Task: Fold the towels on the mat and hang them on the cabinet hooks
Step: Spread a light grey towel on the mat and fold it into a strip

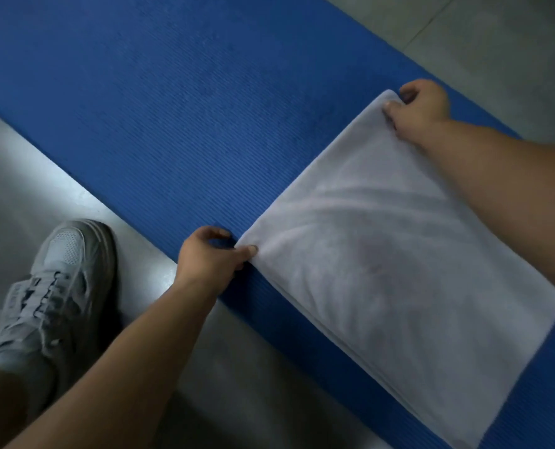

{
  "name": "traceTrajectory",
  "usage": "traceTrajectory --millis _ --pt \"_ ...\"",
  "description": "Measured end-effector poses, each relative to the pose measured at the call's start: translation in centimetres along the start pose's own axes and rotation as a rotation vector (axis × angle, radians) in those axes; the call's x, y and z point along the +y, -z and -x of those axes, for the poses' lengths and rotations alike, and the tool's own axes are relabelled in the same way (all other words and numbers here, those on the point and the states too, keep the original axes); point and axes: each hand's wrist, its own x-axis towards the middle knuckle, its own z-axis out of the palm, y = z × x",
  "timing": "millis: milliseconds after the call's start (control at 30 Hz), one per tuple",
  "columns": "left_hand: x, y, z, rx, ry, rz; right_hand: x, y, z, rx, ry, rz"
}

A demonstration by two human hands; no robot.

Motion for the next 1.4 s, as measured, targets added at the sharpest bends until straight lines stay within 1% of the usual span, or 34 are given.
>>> traceTrajectory --millis 67,200,267,367,467,533,633,700,767,833,900,967,1133,1233,1267,1333,1400 --pt "-0.5 0.2 -0.3 -0.004 -0.021 0.038 -0.2 -0.3 -0.9 -0.005 -0.060 0.029" --pt "-0.8 1.1 -0.5 -0.007 -0.135 -0.148 -0.8 -0.4 -1.7 -0.029 -0.101 0.056" --pt "-0.7 1.4 -0.4 -0.022 -0.162 -0.197 -1.2 -0.3 -1.8 -0.018 -0.095 0.024" --pt "-0.6 1.9 -0.2 -0.023 -0.173 -0.212 -2.1 -0.2 -2.0 0.040 -0.007 -0.043" --pt "-0.4 2.8 -0.4 0.016 -0.183 -0.128 -3.8 0.0 -2.3 0.071 0.021 -0.163" --pt "-0.1 3.5 -1.0 0.040 -0.195 -0.068 -4.4 0.0 -3.2 0.081 -0.006 -0.247" --pt "0.4 4.3 -2.3 0.088 -0.193 0.091 -5.0 -0.5 -4.8 0.072 0.018 -0.328" --pt "0.8 4.7 -3.2 0.130 -0.204 0.190 -6.8 -1.0 -4.5 0.069 0.033 -0.424" --pt "1.3 4.9 -3.5 0.153 -0.245 0.280 -8.3 -1.4 -4.5 0.066 0.055 -0.490" --pt "1.8 5.0 -3.2 0.133 -0.317 0.332 -9.5 -1.5 -4.2 0.049 0.062 -0.529" --pt "2.2 4.9 -2.5 0.035 -0.428 0.260 -9.8 -1.1 -3.8 0.026 0.063 -0.542" --pt "2.4 4.4 -1.4 -0.106 -0.557 0.106 -9.3 0.0 -3.1 0.001 0.060 -0.520" --pt "2.3 0.8 2.8 -0.334 -0.753 -0.193 -4.4 3.9 0.3 -0.049 -0.022 -0.472" --pt "0.4 -2.9 4.5 -0.409 -1.030 -0.449 0.0 6.6 1.9 -0.063 -0.105 -0.505" --pt "-0.4 -4.0 5.0 -0.422 -1.089 -0.508 1.4 7.5 2.3 -0.059 -0.140 -0.523" --pt "-2.4 -6.0 6.2 -0.447 -1.128 -0.561 4.3 9.3 3.1 -0.021 -0.195 -0.530" --pt "-4.2 -7.6 7.8 -0.459 -1.134 -0.577 7.2 10.9 3.8 0.029 -0.212 -0.462"
